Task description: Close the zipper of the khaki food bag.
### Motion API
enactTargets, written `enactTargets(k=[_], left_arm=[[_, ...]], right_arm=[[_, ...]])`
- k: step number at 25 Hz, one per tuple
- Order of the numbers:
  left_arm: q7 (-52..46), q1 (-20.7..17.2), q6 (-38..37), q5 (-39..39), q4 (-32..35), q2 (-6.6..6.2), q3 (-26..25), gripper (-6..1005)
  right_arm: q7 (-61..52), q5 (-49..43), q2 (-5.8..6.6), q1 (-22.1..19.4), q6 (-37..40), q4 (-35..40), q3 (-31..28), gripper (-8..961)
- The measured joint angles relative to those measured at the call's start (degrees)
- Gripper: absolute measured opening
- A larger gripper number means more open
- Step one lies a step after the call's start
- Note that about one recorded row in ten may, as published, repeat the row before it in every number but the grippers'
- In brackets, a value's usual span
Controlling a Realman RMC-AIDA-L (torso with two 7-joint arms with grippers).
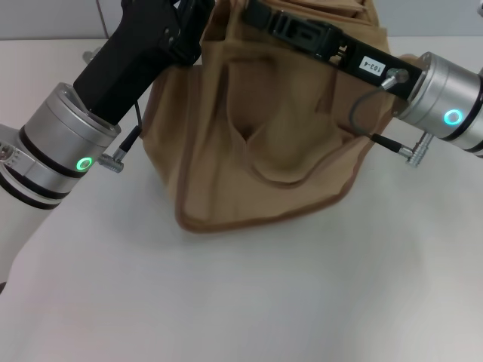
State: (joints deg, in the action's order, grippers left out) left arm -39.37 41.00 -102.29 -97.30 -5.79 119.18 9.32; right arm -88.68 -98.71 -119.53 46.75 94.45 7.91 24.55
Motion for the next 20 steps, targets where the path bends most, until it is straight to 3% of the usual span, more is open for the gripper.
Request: enactTargets(k=[20], left_arm=[[0.1, -0.6, 0.0, 0.2, 0.5, -0.01, -0.1, 46]], right_arm=[[-0.8, 6.8, 0.26, -6.8, 7.7, 6.0, -0.7, 1]])
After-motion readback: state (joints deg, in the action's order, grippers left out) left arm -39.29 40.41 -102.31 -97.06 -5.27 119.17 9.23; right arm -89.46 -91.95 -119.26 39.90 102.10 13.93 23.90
